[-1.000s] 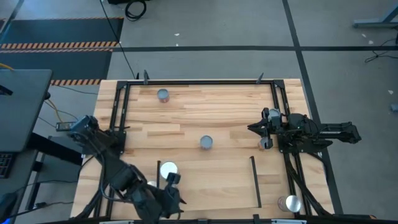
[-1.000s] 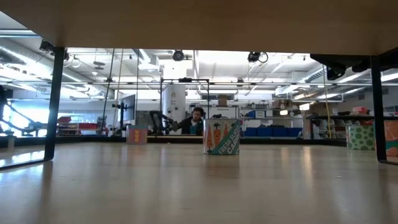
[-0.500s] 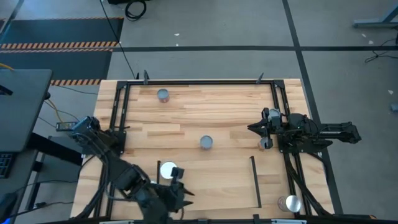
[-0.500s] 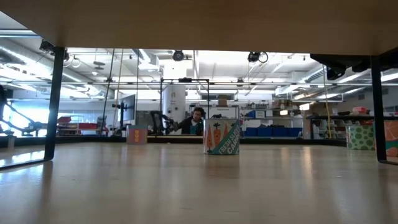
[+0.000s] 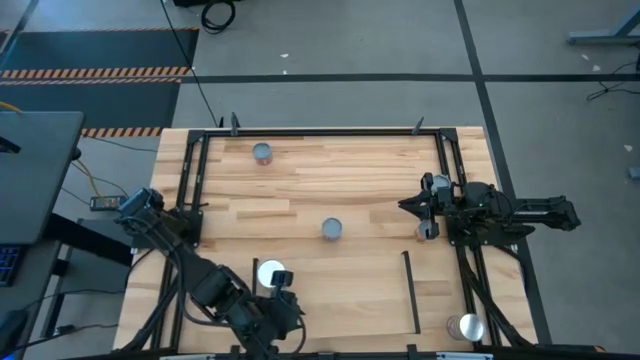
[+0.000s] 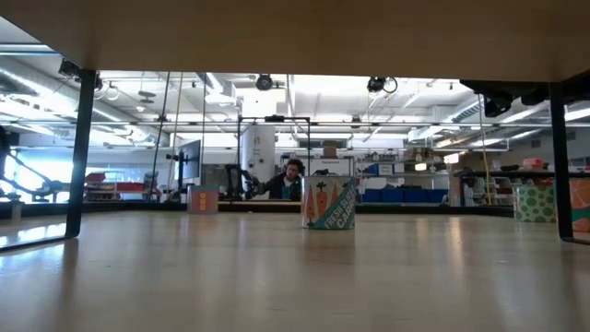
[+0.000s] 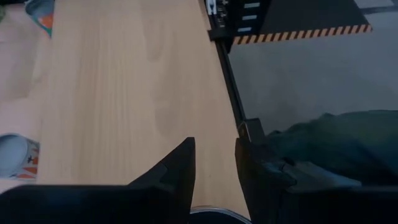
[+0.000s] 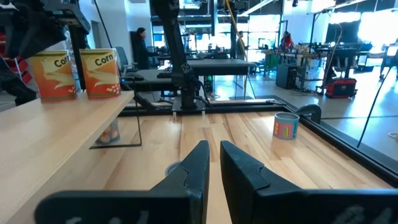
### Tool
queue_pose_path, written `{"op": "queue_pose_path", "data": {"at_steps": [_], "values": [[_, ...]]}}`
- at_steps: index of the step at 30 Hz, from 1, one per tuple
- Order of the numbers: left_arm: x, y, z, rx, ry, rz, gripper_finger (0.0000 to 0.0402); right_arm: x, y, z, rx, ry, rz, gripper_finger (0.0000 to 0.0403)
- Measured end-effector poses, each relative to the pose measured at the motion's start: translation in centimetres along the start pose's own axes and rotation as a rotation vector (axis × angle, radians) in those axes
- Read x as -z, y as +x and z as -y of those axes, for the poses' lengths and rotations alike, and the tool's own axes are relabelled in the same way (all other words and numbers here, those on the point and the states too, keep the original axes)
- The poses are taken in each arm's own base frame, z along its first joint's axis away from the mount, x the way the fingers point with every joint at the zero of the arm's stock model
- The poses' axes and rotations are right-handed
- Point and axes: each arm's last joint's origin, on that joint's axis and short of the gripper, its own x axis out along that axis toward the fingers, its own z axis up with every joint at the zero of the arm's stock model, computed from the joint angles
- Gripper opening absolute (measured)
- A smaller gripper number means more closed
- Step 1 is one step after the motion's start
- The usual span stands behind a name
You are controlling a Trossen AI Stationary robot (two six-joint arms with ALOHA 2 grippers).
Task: Pick and place cans onto a shelf
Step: Put the canned corn on the shelf aligned with the other canned corn, then put the left canned peaches on the shelf
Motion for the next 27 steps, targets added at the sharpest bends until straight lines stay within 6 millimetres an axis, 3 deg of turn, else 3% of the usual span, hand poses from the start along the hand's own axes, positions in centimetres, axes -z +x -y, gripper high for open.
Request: {"op": "queue_pose_path", "data": {"at_steps": [16,24,27], "values": [[0.0,-0.4,-0.2,-0.005,-0.007,-0.004,0.0121,0.0,0.0,0.0,0.001,0.0,0.0,0.0047],[-3.8,-3.8,-0.9,-0.137,0.114,0.194,0.0121,0.0,0.0,0.0,0.0,0.0,0.0,0.0047],[-5.0,-4.0,-1.9,-0.14,0.122,0.228,0.0121,0.0,0.0,0.0,0.0,0.0,-0.001,0.0047]]}}
